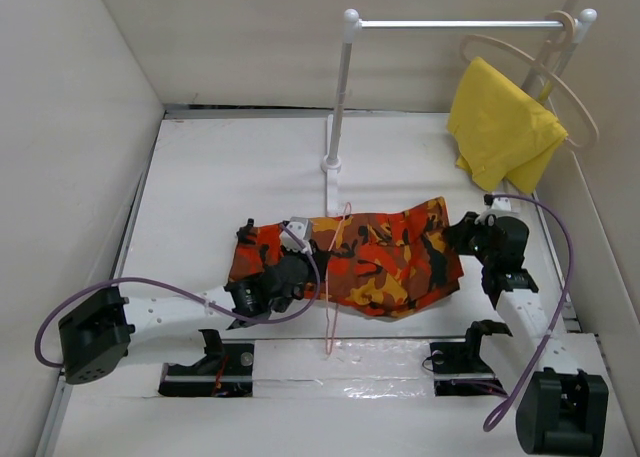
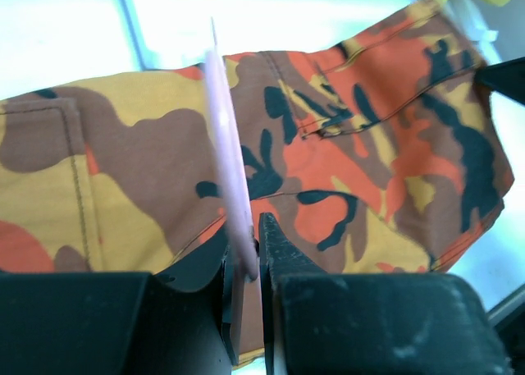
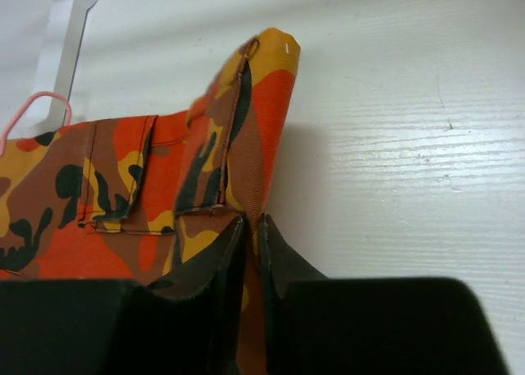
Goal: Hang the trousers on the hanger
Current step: Place the trousers on the hanger, then place the hanger at the clothesline.
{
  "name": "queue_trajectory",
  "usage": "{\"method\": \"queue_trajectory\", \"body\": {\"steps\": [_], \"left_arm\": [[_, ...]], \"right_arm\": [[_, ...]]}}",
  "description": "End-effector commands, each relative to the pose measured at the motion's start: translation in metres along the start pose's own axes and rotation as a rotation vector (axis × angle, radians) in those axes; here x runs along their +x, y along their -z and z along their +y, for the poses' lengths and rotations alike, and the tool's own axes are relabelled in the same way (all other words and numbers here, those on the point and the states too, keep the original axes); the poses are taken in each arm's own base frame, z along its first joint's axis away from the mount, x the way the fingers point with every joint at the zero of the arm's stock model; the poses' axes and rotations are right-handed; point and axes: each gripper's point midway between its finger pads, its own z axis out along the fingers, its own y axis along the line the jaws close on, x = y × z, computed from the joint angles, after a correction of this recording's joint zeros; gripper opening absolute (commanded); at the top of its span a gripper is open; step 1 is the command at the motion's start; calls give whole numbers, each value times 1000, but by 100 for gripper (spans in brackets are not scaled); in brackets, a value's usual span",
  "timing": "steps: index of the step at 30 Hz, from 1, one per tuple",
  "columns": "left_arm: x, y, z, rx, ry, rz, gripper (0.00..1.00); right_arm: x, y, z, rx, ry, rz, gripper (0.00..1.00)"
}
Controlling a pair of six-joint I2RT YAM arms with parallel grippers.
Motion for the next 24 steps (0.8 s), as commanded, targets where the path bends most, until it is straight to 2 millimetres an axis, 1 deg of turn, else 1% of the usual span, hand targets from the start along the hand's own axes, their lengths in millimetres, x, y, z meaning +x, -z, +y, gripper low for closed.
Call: {"method": "queue_trajectory", "body": {"steps": [1, 2, 3, 4, 5, 8, 9, 10, 11, 12, 13, 14, 15, 16, 17, 18, 19, 20, 21, 22, 23, 24], "left_arm": [[-43, 1, -41, 107, 86, -111, 0], [-47, 2, -42, 107, 98, -124, 0], [-52, 3, -48, 120, 115, -145, 0], [-55, 3, -48, 117, 124, -160, 0], [-58, 3, -49, 119, 147, -172, 0], [-74, 6, -56, 145, 193, -221, 0], [-82, 8, -61, 163, 213, -240, 0], [-87, 10, -63, 172, 227, -253, 0], [-92, 11, -66, 181, 241, -265, 0], [-100, 13, -70, 195, 257, -284, 0], [-107, 15, -72, 197, 264, -297, 0], [-112, 16, -74, 199, 266, -307, 0], [-123, 18, -78, 206, 277, -325, 0], [-129, 20, -79, 207, 282, -341, 0], [-134, 22, -80, 210, 287, -353, 0], [-144, 24, -84, 216, 298, -373, 0], [-148, 24, -84, 209, 295, -382, 0], [-151, 25, -86, 209, 292, -386, 0], [-159, 26, -90, 214, 297, -398, 0], [-162, 26, -91, 216, 299, -406, 0], [-166, 27, -93, 218, 293, -417, 0], [-174, 28, -97, 230, 301, -434, 0]], "right_arm": [[-16, 1, 8, -42, 29, -66, 24], [-15, 1, 12, -68, 30, -61, 32], [-16, 2, 14, -80, 41, -59, 47], [-15, 2, 16, -90, 52, -49, 54], [-16, 3, 22, -121, 65, -44, 60], [-31, 11, 35, -176, 104, -74, 100], [-31, 14, 37, -178, 117, -65, 100], [-46, 19, 42, -185, 136, -93, 100], [-55, 27, 53, -215, 160, -122, 100], [-56, 32, 60, -236, 159, -118, 100], [-63, 38, 72, -275, 169, -141, 100], [-67, 47, 88, -336, 181, -164, 100], [-64, 53, 110, -416, 171, -159, 90], [-64, 58, 124, -473, 174, -168, 79], [-60, 62, 136, -516, 164, -160, 53], [-58, 68, 148, -547, 118, -148, 13], [-51, 76, 167, -600, 110, -136, 0], [-48, 79, 176, -623, 98, -128, 0], [-49, 85, 187, -652, 72, -126, 0], [-39, 95, 206, -712, 69, -91, 0], [-40, 96, 211, -697, 47, -95, 5], [-40, 102, 222, -728, 7, -92, 27]]}}
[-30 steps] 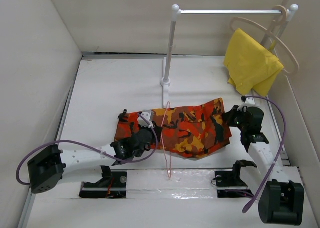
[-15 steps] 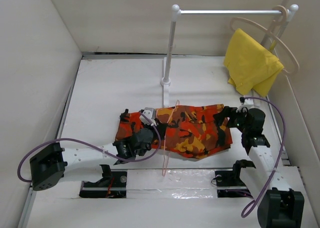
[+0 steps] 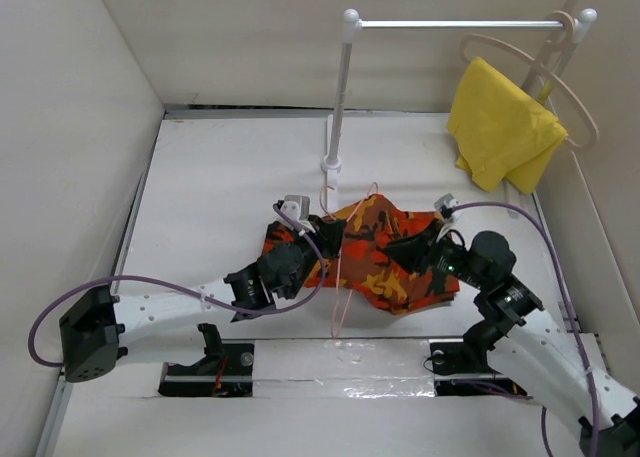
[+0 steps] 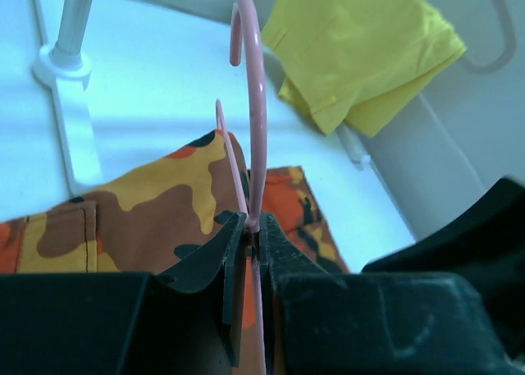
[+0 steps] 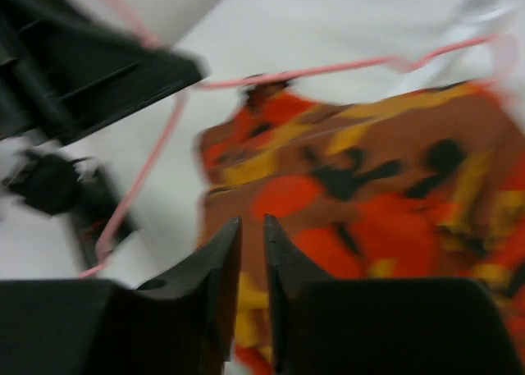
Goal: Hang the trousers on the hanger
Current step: Place the hanger at the clothesline.
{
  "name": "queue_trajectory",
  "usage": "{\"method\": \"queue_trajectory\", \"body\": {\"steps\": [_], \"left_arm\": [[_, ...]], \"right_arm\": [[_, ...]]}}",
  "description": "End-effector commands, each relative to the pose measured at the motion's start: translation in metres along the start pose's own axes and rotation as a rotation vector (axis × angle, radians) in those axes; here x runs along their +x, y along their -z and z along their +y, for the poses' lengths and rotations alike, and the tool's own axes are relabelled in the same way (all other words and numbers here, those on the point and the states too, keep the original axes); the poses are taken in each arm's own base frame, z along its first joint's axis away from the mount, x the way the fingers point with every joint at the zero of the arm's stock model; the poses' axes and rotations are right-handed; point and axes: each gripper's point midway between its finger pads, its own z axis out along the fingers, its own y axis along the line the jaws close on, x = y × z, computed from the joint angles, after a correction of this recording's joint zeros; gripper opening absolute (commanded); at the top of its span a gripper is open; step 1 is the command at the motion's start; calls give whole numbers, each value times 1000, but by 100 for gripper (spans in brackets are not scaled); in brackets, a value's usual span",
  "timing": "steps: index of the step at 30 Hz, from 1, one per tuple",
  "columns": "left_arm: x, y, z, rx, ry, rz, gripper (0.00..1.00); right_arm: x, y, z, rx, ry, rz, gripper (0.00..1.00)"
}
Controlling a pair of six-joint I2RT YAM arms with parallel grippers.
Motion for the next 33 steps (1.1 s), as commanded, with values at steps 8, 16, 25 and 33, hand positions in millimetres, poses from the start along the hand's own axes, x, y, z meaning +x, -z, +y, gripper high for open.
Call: {"method": "queue_trajectory", "body": {"steps": [8, 16, 25, 33], "left_arm": [[-84, -15, -67, 129, 99, -219, 0], [-86, -11, -65, 134, 94, -247, 0], [-90, -1, -73, 187, 112, -243, 0], [-90, -5, -97, 269, 67, -218, 0]], "right_arm": [[-5, -43, 105, -155, -157, -27, 66], [-1, -55, 124, -243, -231, -65, 62], [0, -72, 102, -115, -239, -89, 24], [-39, -63, 133, -270, -325, -195, 0]]}}
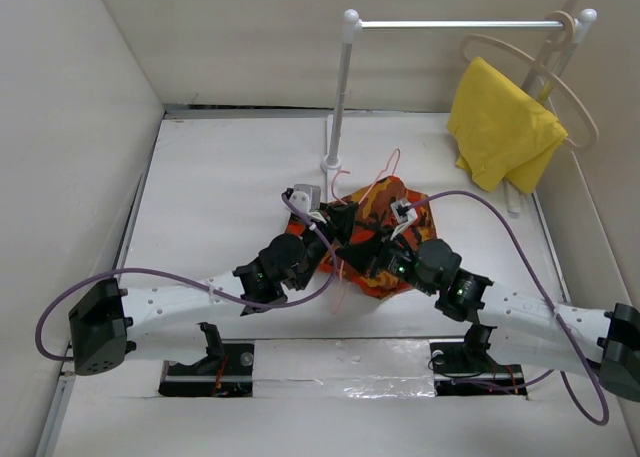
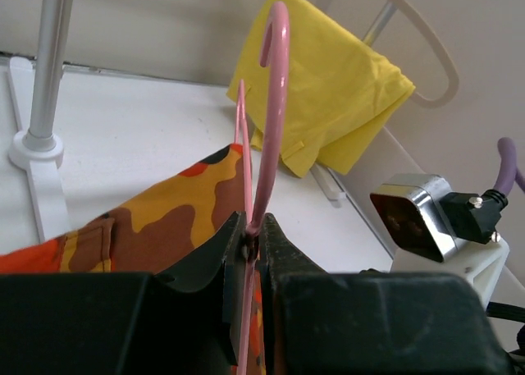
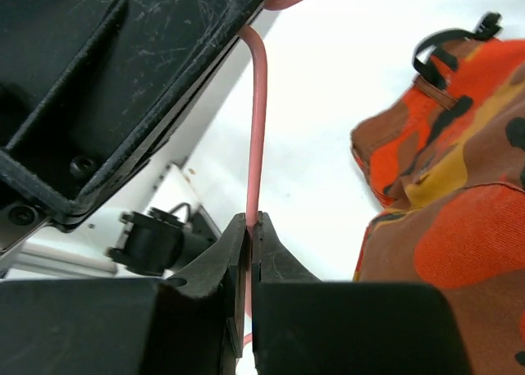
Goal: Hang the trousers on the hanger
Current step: Place the hanger at the clothesline.
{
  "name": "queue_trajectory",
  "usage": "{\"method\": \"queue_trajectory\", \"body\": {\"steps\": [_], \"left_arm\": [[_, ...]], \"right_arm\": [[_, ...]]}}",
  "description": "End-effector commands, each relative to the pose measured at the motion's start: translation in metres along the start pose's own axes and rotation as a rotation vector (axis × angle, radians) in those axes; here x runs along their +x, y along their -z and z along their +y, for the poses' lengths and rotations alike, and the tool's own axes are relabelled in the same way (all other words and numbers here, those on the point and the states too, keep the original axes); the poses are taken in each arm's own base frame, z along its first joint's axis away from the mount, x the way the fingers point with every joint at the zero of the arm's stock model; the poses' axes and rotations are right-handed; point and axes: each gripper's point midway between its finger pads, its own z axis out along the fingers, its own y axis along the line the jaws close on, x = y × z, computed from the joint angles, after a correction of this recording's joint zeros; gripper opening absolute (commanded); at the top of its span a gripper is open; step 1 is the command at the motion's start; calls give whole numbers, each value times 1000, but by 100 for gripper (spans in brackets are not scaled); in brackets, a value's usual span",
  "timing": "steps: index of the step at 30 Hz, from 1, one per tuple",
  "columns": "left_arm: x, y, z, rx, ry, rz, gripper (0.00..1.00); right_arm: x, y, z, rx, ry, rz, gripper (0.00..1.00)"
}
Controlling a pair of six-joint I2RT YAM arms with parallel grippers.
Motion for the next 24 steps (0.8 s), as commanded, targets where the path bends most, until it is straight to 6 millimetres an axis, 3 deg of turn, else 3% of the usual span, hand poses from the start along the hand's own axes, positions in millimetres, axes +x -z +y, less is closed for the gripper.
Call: {"method": "queue_trajectory", "body": {"steps": [1, 3, 4, 8, 12, 14, 19, 21, 22, 24], "left_arm": [[-62, -1, -57, 182, 129, -124, 0], [-70, 0, -59, 190, 133, -141, 0], [-81, 2, -63, 201, 139, -159, 5], [-102, 4, -69, 213, 71, -180, 46], [-125, 15, -61, 193, 46, -228, 68], [-136, 23, -51, 164, 48, -249, 73], [-144, 46, -26, 122, 62, -276, 75], [-137, 49, -14, 88, 56, -263, 74], [-126, 51, -2, 50, 52, -251, 73], [-112, 49, 15, -5, 23, -232, 73]], "right_arm": [[-59, 9, 65, -238, -19, -190, 0], [-79, 16, 79, -273, -29, -229, 0], [-87, 19, 84, -299, -50, -237, 0], [-115, 32, 101, -401, -92, -289, 0], [-146, 39, 104, -411, -68, -341, 0], [-159, 40, 104, -403, -50, -360, 0], [-188, 40, 82, -346, 26, -395, 0], [-201, 37, 78, -336, 61, -391, 0], [-216, 38, 66, -301, 91, -415, 0], [-237, 36, 64, -289, 133, -416, 0]]}}
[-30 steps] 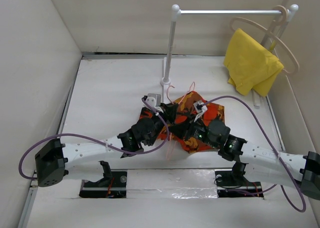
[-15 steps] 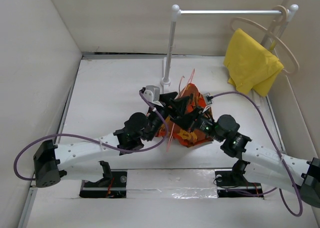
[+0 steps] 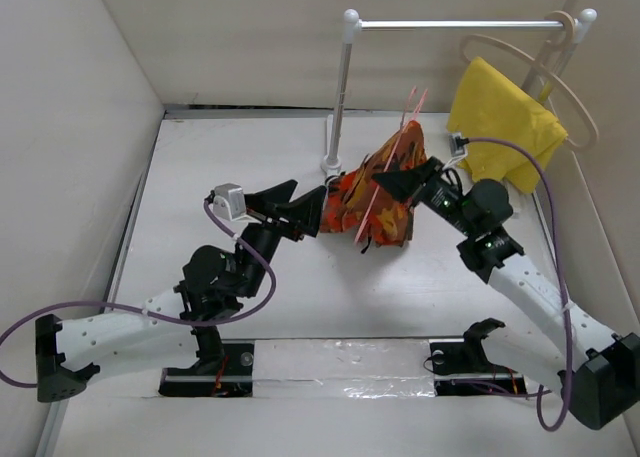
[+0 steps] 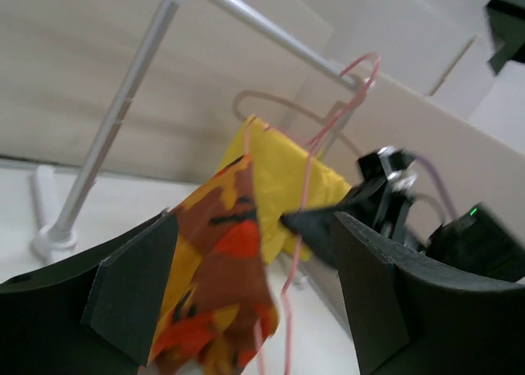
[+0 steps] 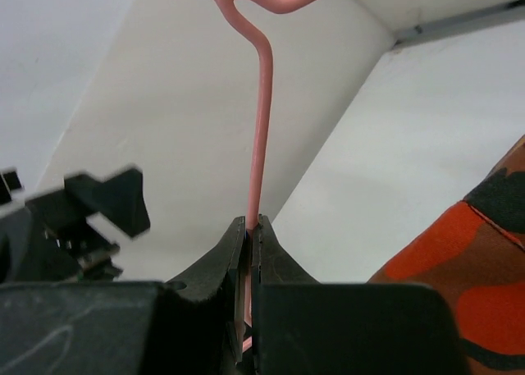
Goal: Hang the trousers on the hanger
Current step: Place the hanger at the clothesline.
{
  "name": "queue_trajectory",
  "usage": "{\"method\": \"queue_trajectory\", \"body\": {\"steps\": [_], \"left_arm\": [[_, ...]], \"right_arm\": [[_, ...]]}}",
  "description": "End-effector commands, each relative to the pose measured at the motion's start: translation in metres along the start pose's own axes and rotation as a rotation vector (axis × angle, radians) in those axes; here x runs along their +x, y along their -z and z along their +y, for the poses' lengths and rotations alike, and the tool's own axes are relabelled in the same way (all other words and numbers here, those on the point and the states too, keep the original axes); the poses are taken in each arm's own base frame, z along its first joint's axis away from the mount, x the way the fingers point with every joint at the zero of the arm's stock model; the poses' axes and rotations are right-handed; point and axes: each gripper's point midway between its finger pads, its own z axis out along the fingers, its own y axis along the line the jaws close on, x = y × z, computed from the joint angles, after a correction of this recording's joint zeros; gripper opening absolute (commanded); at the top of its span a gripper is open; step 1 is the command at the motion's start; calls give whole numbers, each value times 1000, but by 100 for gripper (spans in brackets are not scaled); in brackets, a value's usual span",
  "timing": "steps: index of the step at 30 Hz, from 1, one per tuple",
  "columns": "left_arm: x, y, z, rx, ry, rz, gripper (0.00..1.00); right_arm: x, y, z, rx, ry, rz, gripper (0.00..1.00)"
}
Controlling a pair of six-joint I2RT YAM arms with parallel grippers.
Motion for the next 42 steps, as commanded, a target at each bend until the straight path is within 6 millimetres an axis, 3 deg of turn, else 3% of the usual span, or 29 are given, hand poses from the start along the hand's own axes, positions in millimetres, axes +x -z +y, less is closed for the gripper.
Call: {"method": "queue_trajectory", "body": {"steps": [1, 3, 5, 10, 12, 14, 15, 17, 18, 22, 27, 35, 39, 42], "left_arm": [[31, 10, 38, -121, -90, 50, 72], [40, 12, 56, -169, -122, 58, 71], [53, 19, 78, -214, -154, 66, 70], [61, 26, 101, -227, -182, 69, 70], [61, 28, 106, -225, -184, 70, 70], [65, 30, 111, -231, -183, 88, 70], [68, 32, 113, -238, -184, 101, 69], [68, 35, 116, -238, -177, 93, 69], [67, 35, 116, -235, -173, 89, 69], [73, 34, 115, -226, -182, 110, 69], [79, 31, 114, -221, -184, 125, 69], [82, 30, 112, -211, -188, 134, 69], [84, 30, 113, -214, -196, 136, 69], [83, 30, 111, -205, -196, 140, 69]], "right_arm": [[-85, -3, 55, -173, 242, -155, 0], [-105, -7, 61, -181, 278, -162, 0], [-120, -16, 40, -140, 284, -150, 0], [-156, -35, 35, -141, 314, -154, 0], [-167, -44, 16, -110, 308, -150, 0], [-184, -50, 15, -115, 313, -166, 0], [-188, -56, -2, -102, 296, -152, 0], [-200, -64, 5, -137, 299, -153, 0], [-205, -68, -9, -123, 288, -143, 0], [-223, -77, -18, -120, 286, -133, 0], [-246, -74, -46, -98, 248, -150, 0], [-222, -76, -100, -56, 170, -93, 0], [-208, -70, -115, -34, 159, -80, 0], [-198, -63, -123, -21, 155, -98, 30]]}}
